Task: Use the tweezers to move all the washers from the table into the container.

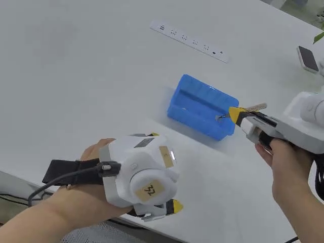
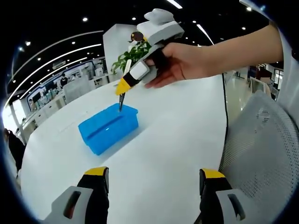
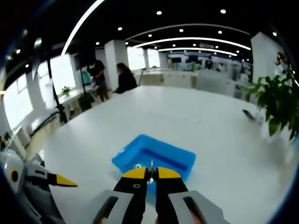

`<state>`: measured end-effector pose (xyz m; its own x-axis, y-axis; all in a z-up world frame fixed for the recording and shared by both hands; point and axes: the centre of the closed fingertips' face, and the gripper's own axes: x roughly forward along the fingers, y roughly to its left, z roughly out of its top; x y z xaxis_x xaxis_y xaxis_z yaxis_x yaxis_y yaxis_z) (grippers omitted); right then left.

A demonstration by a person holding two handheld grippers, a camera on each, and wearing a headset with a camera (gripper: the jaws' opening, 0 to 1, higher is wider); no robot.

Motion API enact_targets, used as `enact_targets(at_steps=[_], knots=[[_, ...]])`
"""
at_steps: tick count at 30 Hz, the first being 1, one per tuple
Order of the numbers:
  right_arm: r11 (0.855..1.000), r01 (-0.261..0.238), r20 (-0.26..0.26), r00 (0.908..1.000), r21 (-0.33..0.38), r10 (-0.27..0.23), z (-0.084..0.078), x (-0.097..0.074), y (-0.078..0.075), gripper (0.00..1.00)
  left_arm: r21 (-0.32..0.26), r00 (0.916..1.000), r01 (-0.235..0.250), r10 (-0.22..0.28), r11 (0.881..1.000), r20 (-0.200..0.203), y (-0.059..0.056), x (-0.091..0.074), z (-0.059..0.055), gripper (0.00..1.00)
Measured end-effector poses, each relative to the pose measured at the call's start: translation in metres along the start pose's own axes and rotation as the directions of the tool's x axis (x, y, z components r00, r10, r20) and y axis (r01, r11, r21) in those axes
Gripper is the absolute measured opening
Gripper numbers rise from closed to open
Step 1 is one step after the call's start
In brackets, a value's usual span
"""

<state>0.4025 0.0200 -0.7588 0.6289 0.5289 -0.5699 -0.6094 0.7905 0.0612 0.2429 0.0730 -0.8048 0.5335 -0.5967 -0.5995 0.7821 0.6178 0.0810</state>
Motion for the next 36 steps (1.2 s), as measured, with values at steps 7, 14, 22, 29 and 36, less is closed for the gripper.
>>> enact_targets(at_steps=[7, 14, 22, 29, 36], knots=[[1.0, -0.002, -0.059, 0.9982, -0.029, 0.001, -0.014, 0.027, -0.005, 0.02, 0.002, 1.0, -0.002, 0.002, 1.0, -0.005, 0.0, 0.0, -0.001, 0.81], [0.999, -0.014, -0.103, 0.9947, -0.049, 0.009, -0.021, 0.047, -0.016, 0.02, -0.003, 0.9999, -0.007, 0.007, 1.0, -0.014, 0.002, 0.0, -0.003, 0.8], [0.997, -0.032, -0.151, 0.9884, -0.074, 0.02, -0.032, 0.057, -0.012, 0.02, -0.011, 0.9998, -0.009, 0.009, 1.0, -0.02, 0.003, 0.0, -0.005, 0.78], [0.99, -0.061, -0.168, 0.985, -0.125, 0.039, -0.031, 0.059, -0.007, 0.02, -0.034, 0.9995, -0.007, 0.006, 0.999, -0.032, 0.004, -0.001, -0.007, 0.75], [0.986, -0.07, -0.15, 0.9876, -0.154, 0.046, -0.025, 0.054, -0.007, 0.03, -0.038, 0.9992, -0.014, 0.013, 0.999, -0.038, 0.005, -0.001, -0.008, 0.72]])
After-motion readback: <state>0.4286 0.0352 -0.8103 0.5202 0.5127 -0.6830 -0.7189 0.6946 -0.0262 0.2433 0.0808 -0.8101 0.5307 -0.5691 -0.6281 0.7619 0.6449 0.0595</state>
